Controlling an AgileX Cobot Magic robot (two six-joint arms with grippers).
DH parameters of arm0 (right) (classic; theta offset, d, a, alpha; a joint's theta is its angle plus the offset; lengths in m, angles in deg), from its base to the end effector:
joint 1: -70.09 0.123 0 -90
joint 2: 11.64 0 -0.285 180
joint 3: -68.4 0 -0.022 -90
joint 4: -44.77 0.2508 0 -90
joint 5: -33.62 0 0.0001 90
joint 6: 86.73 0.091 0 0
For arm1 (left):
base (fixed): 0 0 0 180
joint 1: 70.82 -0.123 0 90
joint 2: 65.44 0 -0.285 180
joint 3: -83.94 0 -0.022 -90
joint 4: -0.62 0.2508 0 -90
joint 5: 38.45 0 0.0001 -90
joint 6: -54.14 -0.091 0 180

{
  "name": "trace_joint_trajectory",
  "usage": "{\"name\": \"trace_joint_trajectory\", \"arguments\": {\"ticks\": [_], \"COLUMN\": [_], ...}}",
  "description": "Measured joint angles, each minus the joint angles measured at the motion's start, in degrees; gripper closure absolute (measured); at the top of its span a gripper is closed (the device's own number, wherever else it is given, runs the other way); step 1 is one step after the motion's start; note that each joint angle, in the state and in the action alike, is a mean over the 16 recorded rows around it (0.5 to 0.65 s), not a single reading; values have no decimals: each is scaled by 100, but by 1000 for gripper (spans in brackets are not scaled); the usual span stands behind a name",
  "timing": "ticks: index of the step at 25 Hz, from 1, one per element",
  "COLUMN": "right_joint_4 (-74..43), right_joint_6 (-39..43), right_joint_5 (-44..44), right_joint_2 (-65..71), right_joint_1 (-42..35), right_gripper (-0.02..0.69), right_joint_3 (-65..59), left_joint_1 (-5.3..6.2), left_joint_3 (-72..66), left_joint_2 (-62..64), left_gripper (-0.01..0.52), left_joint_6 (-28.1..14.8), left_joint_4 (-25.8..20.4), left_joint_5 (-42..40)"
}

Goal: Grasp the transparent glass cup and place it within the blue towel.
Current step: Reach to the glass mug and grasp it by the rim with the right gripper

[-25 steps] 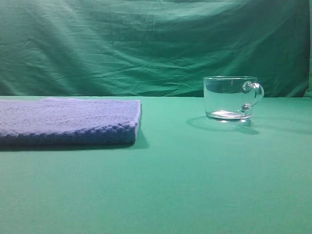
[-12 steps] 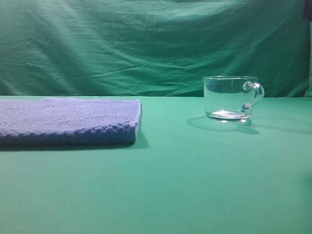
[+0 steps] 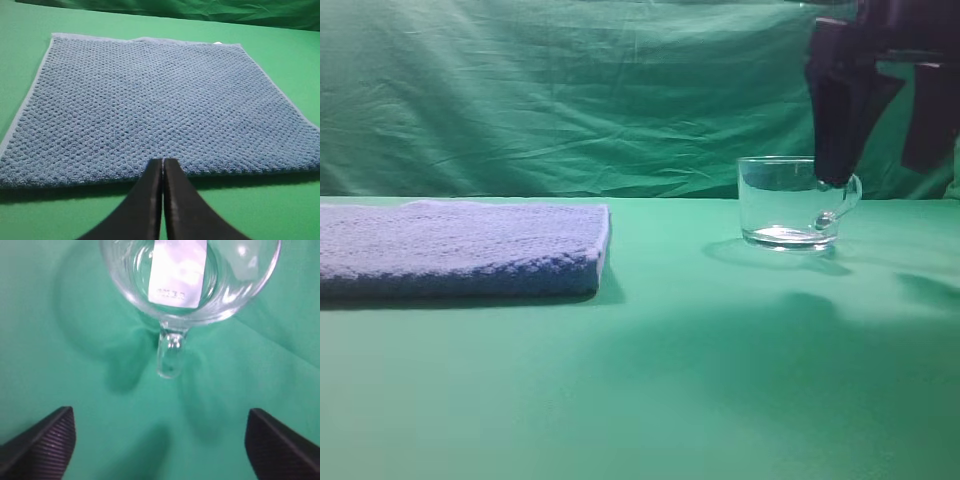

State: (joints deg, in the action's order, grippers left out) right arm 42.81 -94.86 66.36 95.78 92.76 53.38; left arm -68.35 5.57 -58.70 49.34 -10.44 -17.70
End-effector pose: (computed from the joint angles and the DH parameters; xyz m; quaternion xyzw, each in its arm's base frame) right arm 0.3208 0.1322 0.1964 -0.2709 0.9382 0.0152 0.2147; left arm 0.0521 -0.0085 0.1754 -0.0009 0.7958 -0.0693 0.6015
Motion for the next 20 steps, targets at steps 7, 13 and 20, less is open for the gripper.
{"name": "trace_joint_trajectory", "arguments": {"ticks": [7, 13, 20], "right_joint_4": [2, 6, 13], "right_joint_6": [-2, -5, -12], "right_joint_5": [-241, 0, 409], "right_joint_2": [105, 111, 270], "right_joint_1": [5, 73, 486], "right_gripper": [454, 545, 546], "right_joint_3": [113, 678, 2032], "left_joint_1": [0, 0, 0], "left_joint_3": [0, 0, 0], "left_joint_2": [0, 0, 0], "left_gripper": [514, 514, 514], "left_joint_6": [0, 0, 0], "left_joint_4": [0, 0, 0], "left_joint_5": [0, 0, 0]}}
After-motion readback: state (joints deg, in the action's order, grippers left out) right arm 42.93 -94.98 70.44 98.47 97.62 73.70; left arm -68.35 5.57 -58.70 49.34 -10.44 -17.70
